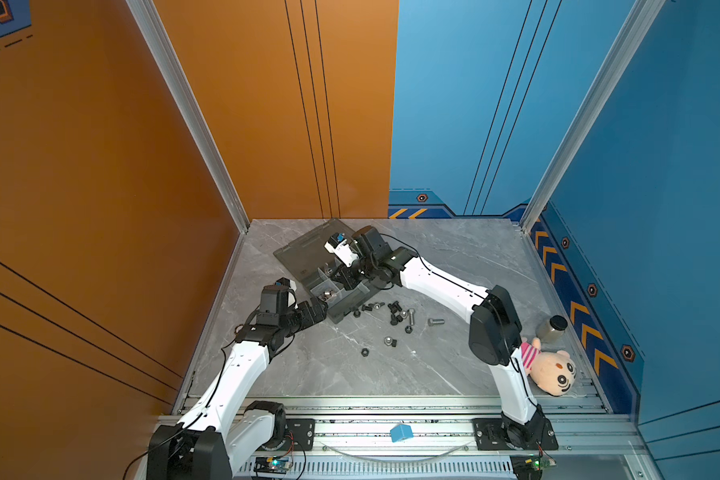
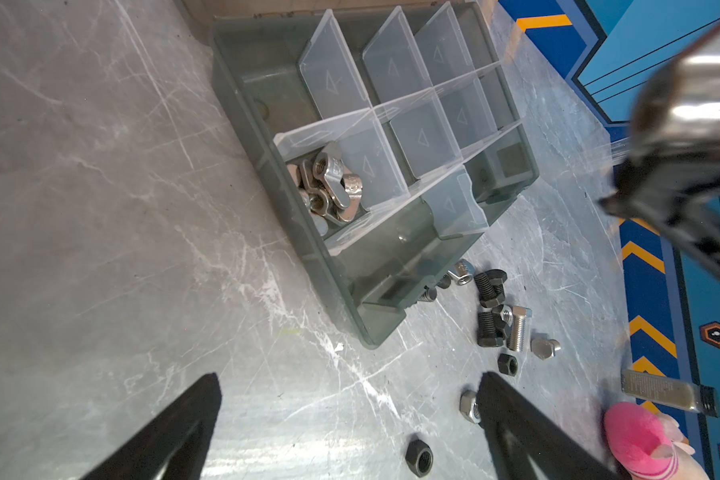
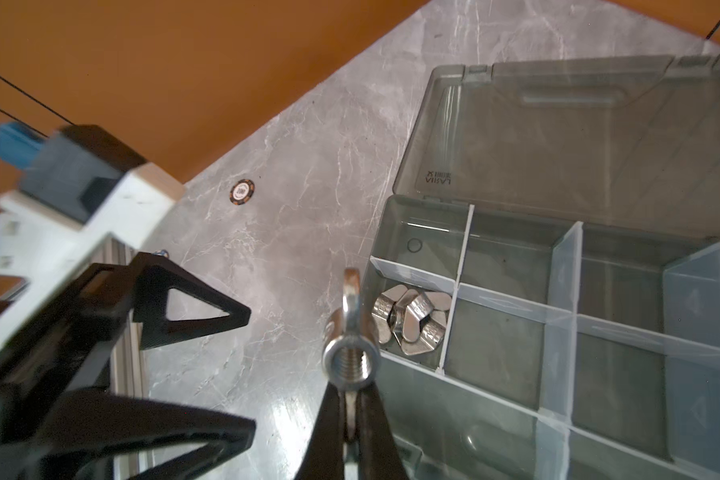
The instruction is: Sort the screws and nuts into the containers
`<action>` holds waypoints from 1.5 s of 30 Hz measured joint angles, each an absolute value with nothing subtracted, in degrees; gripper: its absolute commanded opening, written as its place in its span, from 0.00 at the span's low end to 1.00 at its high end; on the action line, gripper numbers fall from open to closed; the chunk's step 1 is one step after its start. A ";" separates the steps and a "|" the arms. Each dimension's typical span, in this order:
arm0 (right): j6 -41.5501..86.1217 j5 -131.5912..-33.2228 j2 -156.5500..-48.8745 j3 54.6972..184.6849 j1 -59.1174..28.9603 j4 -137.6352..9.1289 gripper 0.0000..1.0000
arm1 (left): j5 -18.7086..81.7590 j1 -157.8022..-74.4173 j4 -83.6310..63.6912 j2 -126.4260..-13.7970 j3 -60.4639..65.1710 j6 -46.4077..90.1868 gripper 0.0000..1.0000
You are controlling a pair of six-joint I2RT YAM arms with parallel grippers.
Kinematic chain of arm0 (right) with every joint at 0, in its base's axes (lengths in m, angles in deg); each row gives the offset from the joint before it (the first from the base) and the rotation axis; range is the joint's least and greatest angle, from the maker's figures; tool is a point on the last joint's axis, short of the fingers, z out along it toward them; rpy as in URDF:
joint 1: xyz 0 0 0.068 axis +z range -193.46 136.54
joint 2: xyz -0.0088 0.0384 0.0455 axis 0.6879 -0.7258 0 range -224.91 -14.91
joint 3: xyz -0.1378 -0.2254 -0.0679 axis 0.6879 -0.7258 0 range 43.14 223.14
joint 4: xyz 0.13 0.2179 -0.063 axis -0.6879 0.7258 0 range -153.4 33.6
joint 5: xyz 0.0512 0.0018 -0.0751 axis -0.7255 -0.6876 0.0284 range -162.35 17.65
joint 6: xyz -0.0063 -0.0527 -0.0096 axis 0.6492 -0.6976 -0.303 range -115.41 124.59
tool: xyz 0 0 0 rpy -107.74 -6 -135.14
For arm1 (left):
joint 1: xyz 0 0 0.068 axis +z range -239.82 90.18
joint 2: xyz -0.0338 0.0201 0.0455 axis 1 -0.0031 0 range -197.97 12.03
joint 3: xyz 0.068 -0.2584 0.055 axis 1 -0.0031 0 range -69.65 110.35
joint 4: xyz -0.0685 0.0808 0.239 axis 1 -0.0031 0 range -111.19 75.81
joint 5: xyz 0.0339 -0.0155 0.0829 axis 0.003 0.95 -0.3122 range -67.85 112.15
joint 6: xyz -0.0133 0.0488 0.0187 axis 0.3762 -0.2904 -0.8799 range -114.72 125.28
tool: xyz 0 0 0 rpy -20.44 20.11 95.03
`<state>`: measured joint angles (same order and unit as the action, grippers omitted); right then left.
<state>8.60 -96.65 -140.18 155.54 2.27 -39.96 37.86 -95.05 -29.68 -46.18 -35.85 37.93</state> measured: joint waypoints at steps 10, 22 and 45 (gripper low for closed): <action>13.08 -96.06 -150.98 162.86 2.73 -39.85 0.00 | 39.41 -92.87 -29.65 -45.59 -35.91 37.86 0.98; 13.45 -94.20 -152.99 163.73 3.43 -38.32 0.11 | 40.28 -92.34 -29.63 -45.29 -35.95 37.75 0.98; 13.01 -93.04 -143.59 154.07 3.32 -37.32 0.26 | 40.46 -92.08 -28.93 -45.27 -36.61 37.95 0.98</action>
